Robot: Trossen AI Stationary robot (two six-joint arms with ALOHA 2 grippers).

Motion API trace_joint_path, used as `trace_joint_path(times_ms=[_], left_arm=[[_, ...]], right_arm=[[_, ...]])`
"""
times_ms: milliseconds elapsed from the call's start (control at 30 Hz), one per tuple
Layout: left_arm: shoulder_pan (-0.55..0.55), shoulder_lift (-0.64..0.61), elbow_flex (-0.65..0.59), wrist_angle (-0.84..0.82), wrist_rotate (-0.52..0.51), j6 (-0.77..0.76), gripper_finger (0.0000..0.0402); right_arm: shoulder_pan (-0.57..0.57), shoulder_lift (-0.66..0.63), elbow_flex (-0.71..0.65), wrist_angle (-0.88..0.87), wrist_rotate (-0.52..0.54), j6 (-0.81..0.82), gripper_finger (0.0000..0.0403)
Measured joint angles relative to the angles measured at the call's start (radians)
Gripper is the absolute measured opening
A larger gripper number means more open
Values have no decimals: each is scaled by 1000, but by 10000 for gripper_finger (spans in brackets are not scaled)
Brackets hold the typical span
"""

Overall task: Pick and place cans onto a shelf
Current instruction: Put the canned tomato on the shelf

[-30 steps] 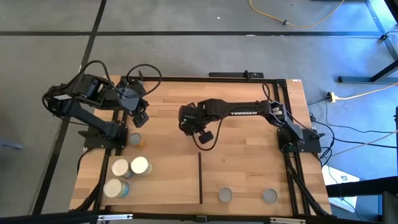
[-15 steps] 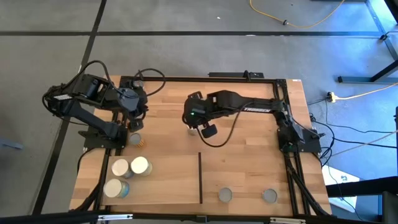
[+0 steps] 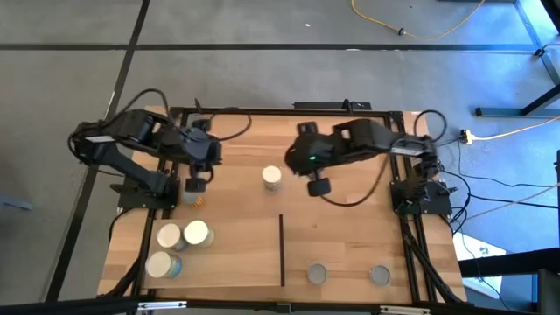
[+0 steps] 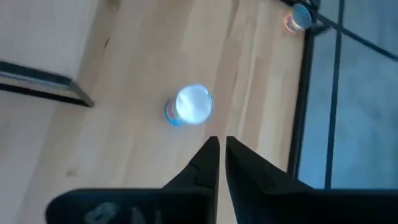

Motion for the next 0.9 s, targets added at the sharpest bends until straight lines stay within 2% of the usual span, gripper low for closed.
trace_joint_path(times_ms=[200,367,500,667,900], left_arm=[[0,93,0,28,1,4,28],[0,173,0,29,89,-25,10],[-6,233,0,30,94,-25,7],[3,300,0,30,95,-13,26],[62,381,1,30,92,80,54]], right_arm=[[9,-100,1,-103,38,54,21],[3,-174,1,-120,40,52,11],[1,-220,1,-120,49,46,11],[-1,-261,1,-119,86,50,13],[0,-279,0,-118,107,55,14]])
